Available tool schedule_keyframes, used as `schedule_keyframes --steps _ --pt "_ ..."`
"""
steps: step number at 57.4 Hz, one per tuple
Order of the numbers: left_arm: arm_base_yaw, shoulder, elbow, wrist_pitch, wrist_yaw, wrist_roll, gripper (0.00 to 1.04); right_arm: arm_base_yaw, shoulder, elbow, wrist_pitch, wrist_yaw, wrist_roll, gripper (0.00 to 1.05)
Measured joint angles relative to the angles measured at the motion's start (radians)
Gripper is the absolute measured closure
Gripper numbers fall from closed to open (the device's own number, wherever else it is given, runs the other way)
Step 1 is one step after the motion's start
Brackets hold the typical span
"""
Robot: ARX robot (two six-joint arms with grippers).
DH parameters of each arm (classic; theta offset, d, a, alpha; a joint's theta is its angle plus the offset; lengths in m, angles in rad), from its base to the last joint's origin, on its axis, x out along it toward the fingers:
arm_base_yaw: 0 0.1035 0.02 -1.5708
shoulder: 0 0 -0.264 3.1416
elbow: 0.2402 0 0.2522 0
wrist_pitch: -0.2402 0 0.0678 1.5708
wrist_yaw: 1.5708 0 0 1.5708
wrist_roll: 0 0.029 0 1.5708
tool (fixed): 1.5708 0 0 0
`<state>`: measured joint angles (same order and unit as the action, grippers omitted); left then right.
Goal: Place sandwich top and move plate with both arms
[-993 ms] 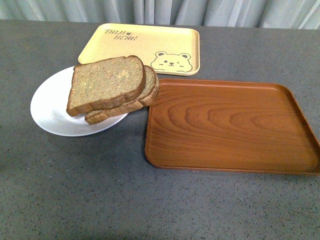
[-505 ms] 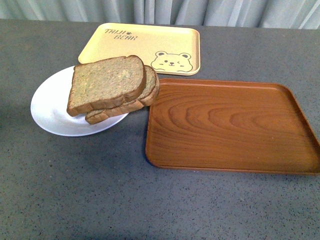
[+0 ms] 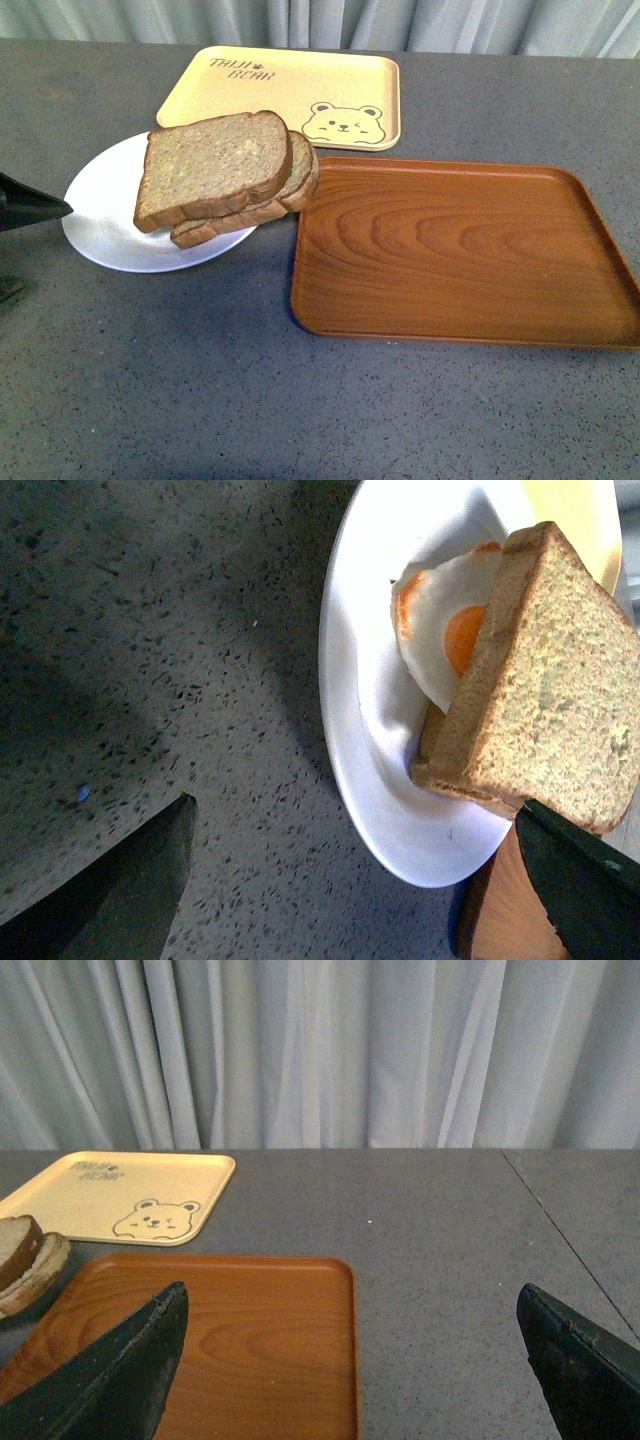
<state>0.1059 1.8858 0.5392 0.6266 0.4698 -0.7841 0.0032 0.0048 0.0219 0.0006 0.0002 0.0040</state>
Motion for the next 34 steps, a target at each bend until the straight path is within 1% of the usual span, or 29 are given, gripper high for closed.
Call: schedule_keyframes --steps 6,34 --pt "-0.024 0.064 0.027 0.016 -0.010 -0.059 0.09 0.000 0.000 0.000 0.000 0.000 0.000 0.09" --pt "-0.087 0.144 0.091 0.087 -0.041 -0.219 0.09 0.000 0.000 0.000 0.000 0.000 0.000 0.09"
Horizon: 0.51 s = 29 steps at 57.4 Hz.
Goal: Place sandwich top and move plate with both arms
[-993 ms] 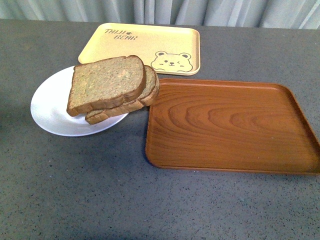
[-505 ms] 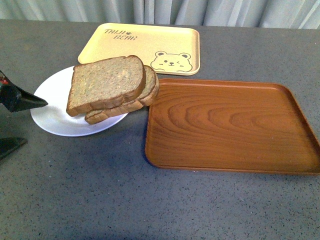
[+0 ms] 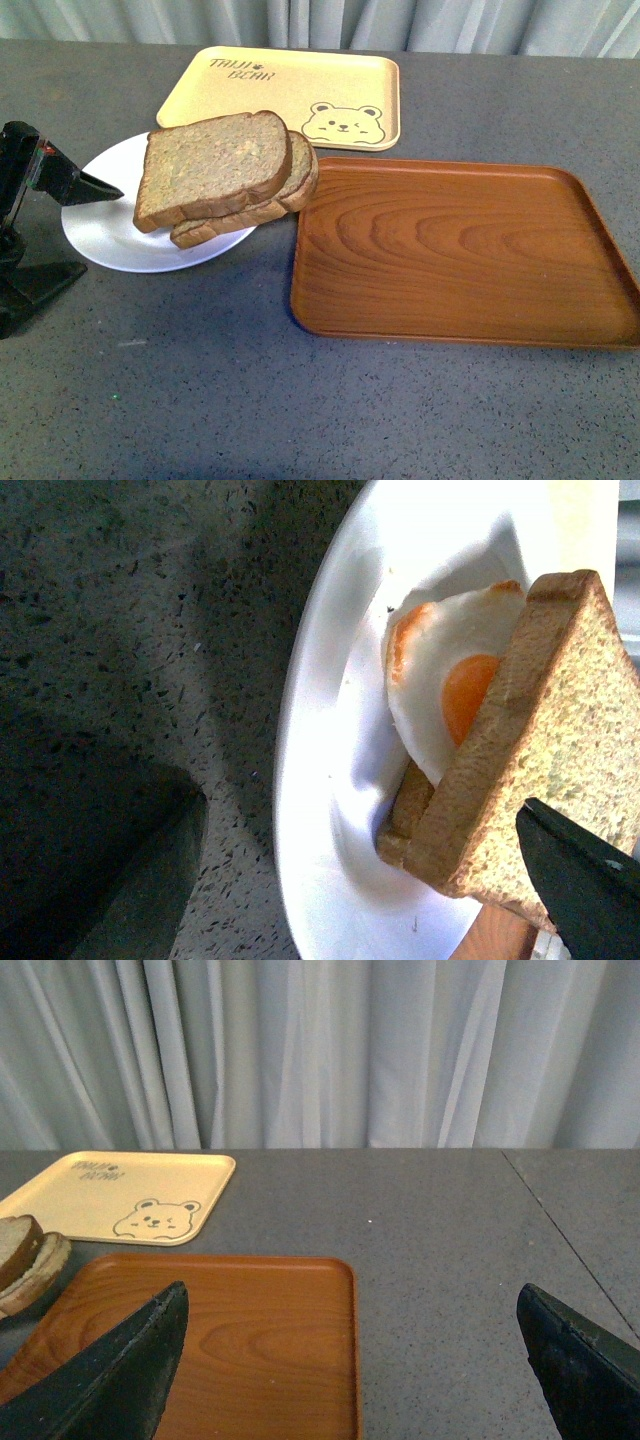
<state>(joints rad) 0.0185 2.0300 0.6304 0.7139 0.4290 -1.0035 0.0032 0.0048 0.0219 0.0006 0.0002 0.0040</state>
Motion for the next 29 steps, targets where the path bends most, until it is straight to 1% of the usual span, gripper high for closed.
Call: schedule_keyframes --steps 7,10,11,12,14,15,16,17,20,21,29 --pt "-0.013 0.007 0.011 0.000 -0.013 -0.034 0.10 0.000 0.000 0.000 0.000 0.000 0.000 0.09" --pt "-0.017 0.012 0.014 0.001 -0.018 -0.043 0.15 0.000 0.000 0.000 0.000 0.000 0.000 0.09" --pt "-0.019 0.015 0.014 0.002 -0.020 -0.048 0.19 0.000 0.000 0.000 0.000 0.000 0.000 0.09" --pt "-0.019 0.016 0.014 0.002 -0.021 -0.049 0.20 0.000 0.000 0.000 0.000 0.000 0.000 0.09" --pt "-0.021 0.019 0.014 0.002 -0.022 -0.056 0.26 0.000 0.000 0.000 0.000 0.000 0.000 0.09" --pt "-0.022 0.022 0.014 0.003 -0.022 -0.060 0.30 0.000 0.000 0.000 0.000 0.000 0.000 0.09" --pt "-0.022 0.023 0.014 0.003 -0.022 -0.061 0.31 0.000 0.000 0.000 0.000 0.000 0.000 0.09" --pt "-0.023 0.026 0.014 0.003 -0.021 -0.067 0.36 0.000 0.000 0.000 0.000 0.000 0.000 0.09" --pt "-0.024 0.033 0.014 0.003 -0.019 -0.073 0.43 0.000 0.000 0.000 0.000 0.000 0.000 0.09" --pt "-0.026 0.036 0.014 0.002 -0.020 -0.077 0.48 0.000 0.000 0.000 0.000 0.000 0.000 0.09" --pt "-0.031 0.050 0.004 0.002 -0.013 -0.101 0.79 0.000 0.000 0.000 0.000 0.000 0.000 0.09"
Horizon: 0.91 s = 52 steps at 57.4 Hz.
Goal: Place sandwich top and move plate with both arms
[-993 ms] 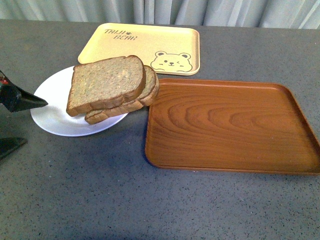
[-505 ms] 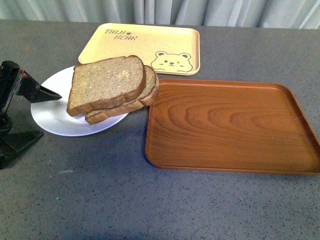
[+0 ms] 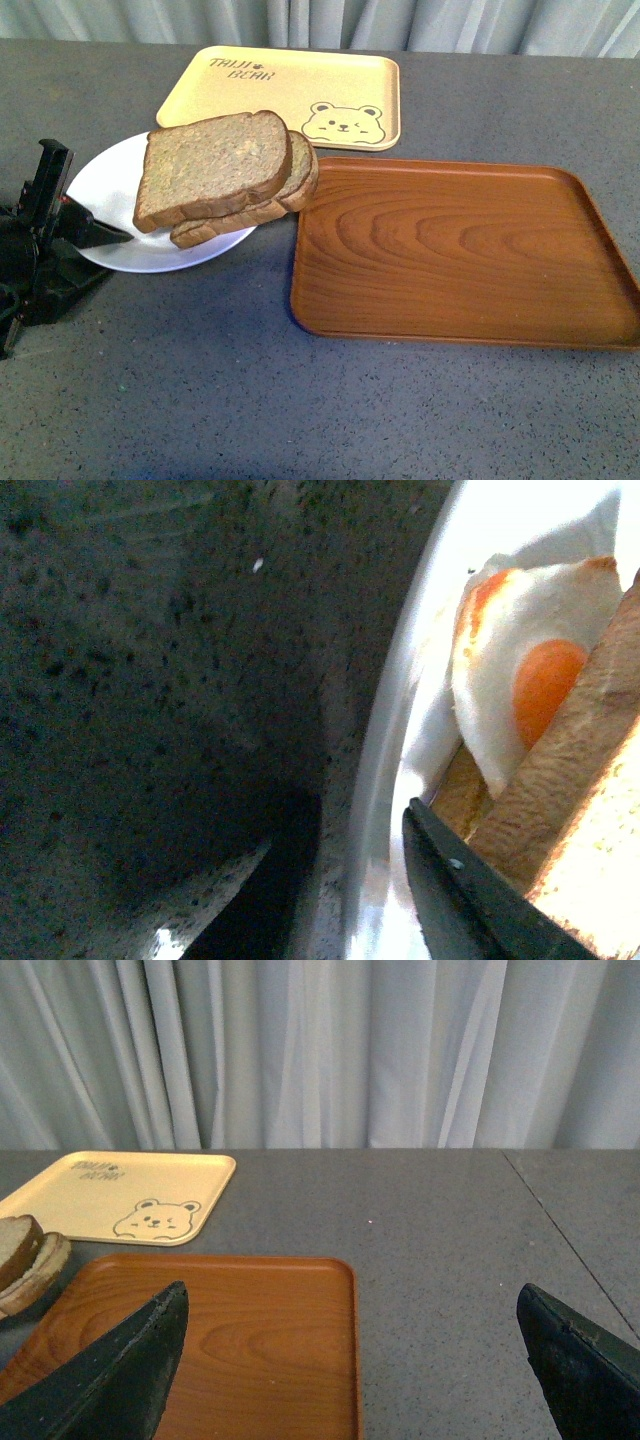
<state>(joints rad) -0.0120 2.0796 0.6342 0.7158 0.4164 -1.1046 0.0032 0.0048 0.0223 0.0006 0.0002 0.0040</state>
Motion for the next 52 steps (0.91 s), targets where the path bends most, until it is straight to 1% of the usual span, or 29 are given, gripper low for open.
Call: schedule_keyframes --steps 7,11,22,31,39,46,52 --pt "-0.001 -0.002 -0.013 0.020 0.009 -0.021 0.96 0.000 0.000 0.000 0.000 0.000 0.000 0.09" --pt "0.000 -0.014 -0.019 0.035 0.026 -0.037 1.02 0.000 0.000 0.000 0.000 0.000 0.000 0.09" --pt "0.002 -0.053 -0.062 0.072 0.029 -0.053 1.02 0.000 0.000 0.000 0.000 0.000 0.000 0.09" --pt "0.002 -0.099 -0.094 0.072 0.030 -0.061 1.02 0.000 0.000 0.000 0.000 0.000 0.000 0.09" --pt "0.000 -0.179 -0.106 0.067 0.037 -0.117 1.02 0.000 0.000 0.000 0.000 0.000 0.000 0.09" --pt "-0.021 -0.242 -0.081 0.021 0.033 -0.151 1.02 0.000 0.000 0.000 0.000 0.000 0.000 0.09" --pt "-0.076 -0.248 0.010 -0.064 0.019 -0.160 1.02 0.000 0.000 0.000 0.000 0.000 0.000 0.09"
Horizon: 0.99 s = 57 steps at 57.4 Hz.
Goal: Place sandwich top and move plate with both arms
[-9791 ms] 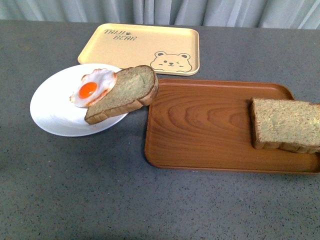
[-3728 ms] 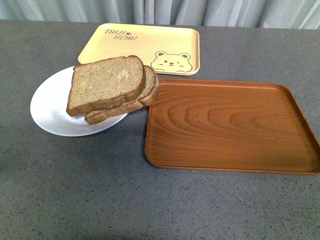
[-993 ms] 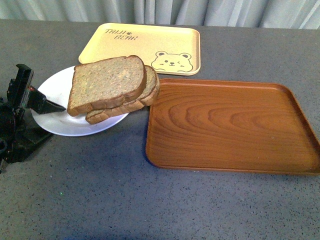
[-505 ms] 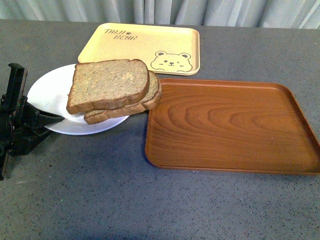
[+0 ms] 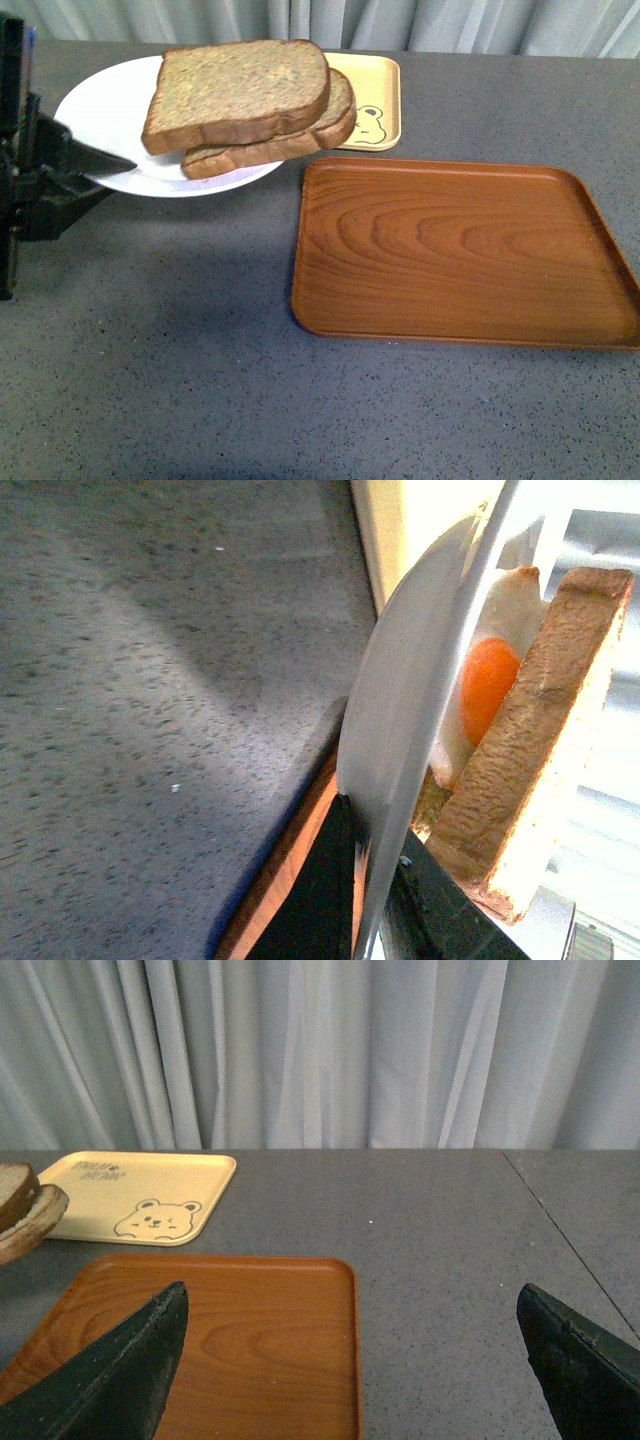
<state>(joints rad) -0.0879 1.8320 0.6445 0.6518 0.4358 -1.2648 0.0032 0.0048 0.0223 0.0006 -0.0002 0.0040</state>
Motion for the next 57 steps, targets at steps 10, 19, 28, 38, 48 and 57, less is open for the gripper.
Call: schedule_keyframes --steps 10,19,28,38,48,57 --pt "-0.080 0.087 0.212 -0.126 -0.029 0.005 1.02 0.000 0.000 0.000 0.000 0.000 0.000 0.09" --pt "-0.125 0.198 0.358 -0.199 -0.053 0.011 1.02 0.000 0.000 0.000 0.000 0.000 0.000 0.09" --pt "-0.158 0.304 0.471 -0.234 -0.077 0.011 1.02 0.000 0.000 0.000 0.000 0.000 0.000 0.09" --pt "-0.187 0.393 0.560 -0.252 -0.095 0.010 1.02 0.000 0.000 0.000 0.000 0.000 0.000 0.09" --pt "-0.209 0.456 0.657 -0.277 -0.092 0.006 1.02 0.000 0.000 0.000 0.000 0.000 0.000 0.09" --pt "-0.216 0.500 0.727 -0.307 -0.088 0.003 1.02 0.000 0.000 0.000 0.000 0.000 0.000 0.09"
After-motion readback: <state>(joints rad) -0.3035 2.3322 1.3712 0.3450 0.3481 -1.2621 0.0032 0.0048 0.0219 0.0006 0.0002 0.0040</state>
